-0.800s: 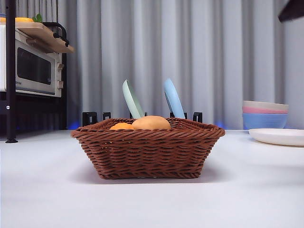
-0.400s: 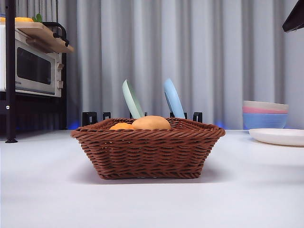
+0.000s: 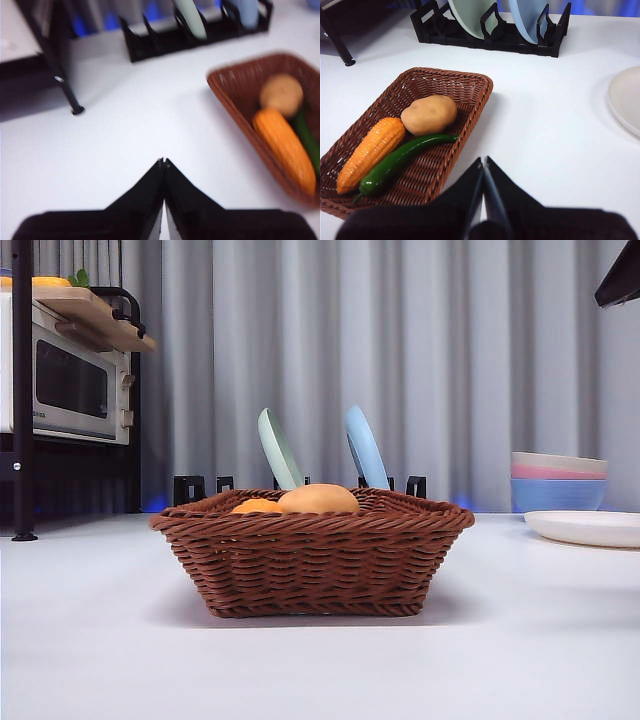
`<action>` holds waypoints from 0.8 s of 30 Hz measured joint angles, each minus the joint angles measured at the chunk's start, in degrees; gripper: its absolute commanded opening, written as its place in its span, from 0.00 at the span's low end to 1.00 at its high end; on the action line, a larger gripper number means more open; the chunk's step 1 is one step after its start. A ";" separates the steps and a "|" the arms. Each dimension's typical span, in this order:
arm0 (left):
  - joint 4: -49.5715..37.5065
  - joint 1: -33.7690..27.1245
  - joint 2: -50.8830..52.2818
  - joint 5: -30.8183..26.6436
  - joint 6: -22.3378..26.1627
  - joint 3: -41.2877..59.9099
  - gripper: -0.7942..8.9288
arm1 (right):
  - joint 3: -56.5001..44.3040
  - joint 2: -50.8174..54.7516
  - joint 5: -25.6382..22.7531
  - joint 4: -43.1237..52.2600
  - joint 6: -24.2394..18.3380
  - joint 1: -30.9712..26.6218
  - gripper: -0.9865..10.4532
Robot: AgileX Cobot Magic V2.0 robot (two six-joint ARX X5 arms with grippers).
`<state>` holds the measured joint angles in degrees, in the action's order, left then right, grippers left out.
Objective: Pick up the basket,pick up the corn from the table,pick up the potato from the table,pick up the cucumber from the table,put all items into the basket
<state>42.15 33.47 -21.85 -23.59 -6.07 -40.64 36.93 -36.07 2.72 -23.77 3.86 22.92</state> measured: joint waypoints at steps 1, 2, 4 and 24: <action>-1.92 -1.40 1.01 0.81 0.00 0.52 0.08 | 0.00 0.00 0.00 0.00 0.00 0.00 0.09; -3.78 -2.64 1.92 1.62 0.02 1.31 0.08 | 0.00 -0.02 0.00 0.00 0.00 0.00 0.09; -8.22 -5.79 4.28 3.34 0.55 4.44 0.08 | 0.00 0.00 0.00 0.00 0.00 0.00 0.09; -29.51 -26.45 21.42 23.87 5.03 37.88 0.08 | 0.00 0.00 0.00 0.00 0.00 0.00 0.09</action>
<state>12.64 7.03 -0.43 0.27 -1.04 -2.76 36.93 -36.07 2.72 -23.77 3.86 22.92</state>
